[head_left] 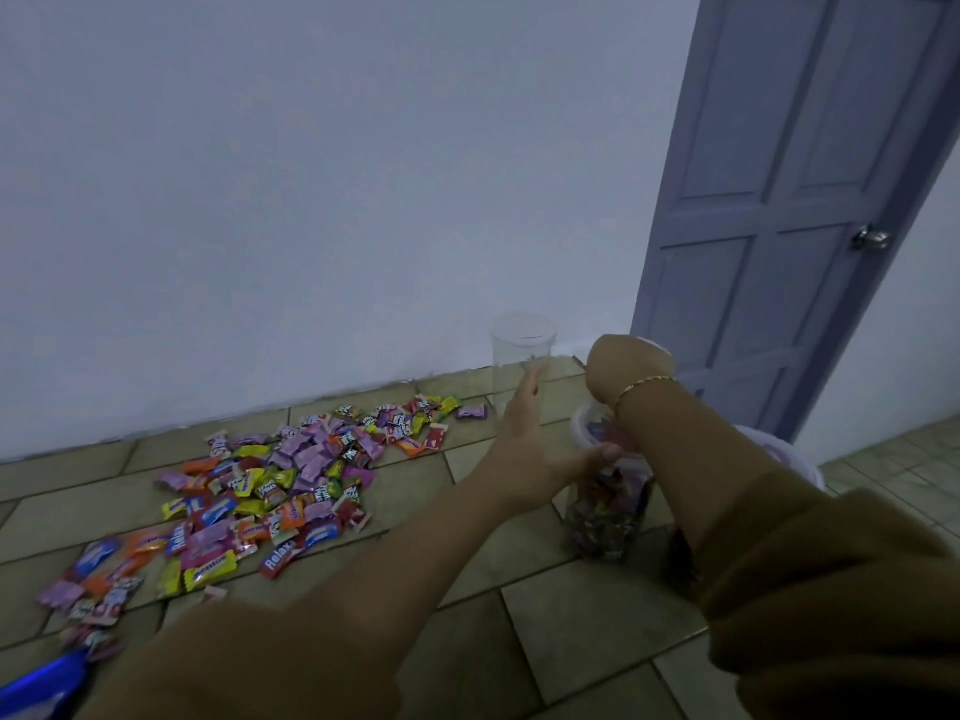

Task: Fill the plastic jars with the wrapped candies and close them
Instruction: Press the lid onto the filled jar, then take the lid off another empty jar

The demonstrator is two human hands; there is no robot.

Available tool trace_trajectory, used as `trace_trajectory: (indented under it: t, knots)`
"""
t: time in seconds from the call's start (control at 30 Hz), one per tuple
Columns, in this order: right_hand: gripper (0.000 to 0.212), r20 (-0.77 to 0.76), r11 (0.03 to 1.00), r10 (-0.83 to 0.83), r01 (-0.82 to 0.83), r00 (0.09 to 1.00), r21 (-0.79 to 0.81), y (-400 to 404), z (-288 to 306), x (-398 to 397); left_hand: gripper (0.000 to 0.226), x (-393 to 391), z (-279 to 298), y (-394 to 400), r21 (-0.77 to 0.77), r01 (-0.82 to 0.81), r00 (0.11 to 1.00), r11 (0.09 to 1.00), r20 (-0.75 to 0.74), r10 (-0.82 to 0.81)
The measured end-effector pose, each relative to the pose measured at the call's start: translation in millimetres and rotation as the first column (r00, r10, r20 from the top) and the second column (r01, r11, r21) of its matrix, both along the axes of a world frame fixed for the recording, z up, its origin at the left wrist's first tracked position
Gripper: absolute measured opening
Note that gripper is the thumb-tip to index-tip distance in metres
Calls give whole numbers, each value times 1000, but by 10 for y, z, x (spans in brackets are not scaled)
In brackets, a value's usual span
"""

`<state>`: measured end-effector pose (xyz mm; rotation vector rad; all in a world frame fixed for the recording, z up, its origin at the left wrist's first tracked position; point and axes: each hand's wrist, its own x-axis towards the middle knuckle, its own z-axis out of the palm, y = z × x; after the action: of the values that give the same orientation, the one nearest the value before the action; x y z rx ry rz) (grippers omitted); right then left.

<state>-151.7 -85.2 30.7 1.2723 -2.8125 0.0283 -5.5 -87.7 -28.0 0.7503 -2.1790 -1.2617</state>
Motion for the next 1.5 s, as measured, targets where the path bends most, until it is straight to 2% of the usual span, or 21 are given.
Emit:
trace_trajectory:
  t: [0.17,0.23,0.33,0.4,0.5,0.53,0.57,0.63,0.67,0.7,0.77,0.8,0.87,0.97,1.03,1.2,1.3,1.37,1.43,1.47,1.5]
  knots:
    - [23,-102,992,123,-127,987,-27,-48,55,122,105,123,-52,-147,77,-55,997,996,-45,59]
    - [24,-140,978,207,-209,968,-2,-67,55,221,90,177,-53,-186,123,-78,992,989,-90,90]
    - [23,-151,950,311,-310,938,31,-90,53,412,67,280,-64,-287,129,-200,976,971,-57,209]
    - [22,-151,930,368,-365,918,45,-107,42,615,51,404,-29,-339,162,-317,945,935,-32,326]
    - [20,-153,853,519,-522,841,20,-81,-1,957,19,620,-6,-457,318,-461,869,829,-28,494]
    - [22,-118,811,580,-586,806,-15,-49,-13,1071,15,726,28,-461,352,-491,849,797,-13,529]
    - [27,-56,770,632,-635,773,-64,-6,-12,1143,21,808,56,-480,379,-499,838,780,-20,546]
    - [37,126,696,717,-690,686,-199,85,-1,1300,48,1012,74,-514,391,-512,829,765,-8,559]
    - [41,221,673,738,-673,638,-307,136,5,1365,54,1117,70,-529,377,-532,820,758,9,572]
    - [44,301,668,741,-609,600,-428,147,-32,1400,49,1202,77,-534,368,-538,818,758,11,575]
    - [39,414,674,717,-409,560,-615,164,-132,1468,25,1362,78,-528,356,-538,819,764,5,574]
    - [35,466,691,693,-325,550,-646,150,-214,1509,19,1442,76,-518,357,-543,815,760,4,580]
    - [38,585,747,641,-229,497,-624,136,-396,1578,16,1559,88,-474,411,-531,807,741,-24,591]
    - [41,763,805,579,-50,288,-591,152,-578,1696,8,1671,106,-386,604,-459,779,651,-78,622]
    - [36,812,823,544,55,212,-565,148,-600,1740,5,1732,140,-317,690,-411,774,596,-80,628]
    - [43,846,852,509,45,159,-521,104,-615,1746,7,1773,156,-288,779,-339,774,527,-87,627]
    - [51,859,863,471,98,200,-496,109,-628,1785,5,1730,129,-275,769,-372,759,519,-69,647]
    - [59,858,859,455,136,239,-494,104,-646,1822,13,1706,109,-244,694,-467,737,548,-36,675]
    - [61,849,832,471,200,240,-518,131,-660,1857,33,1716,97,-186,433,-629,735,645,63,675]
    - [61,845,817,482,230,234,-529,156,-666,1874,38,1732,87,-148,265,-677,731,687,126,671]
    - [60,841,806,488,247,234,-537,180,-661,1890,42,1761,76,-137,164,-676,737,718,159,657]
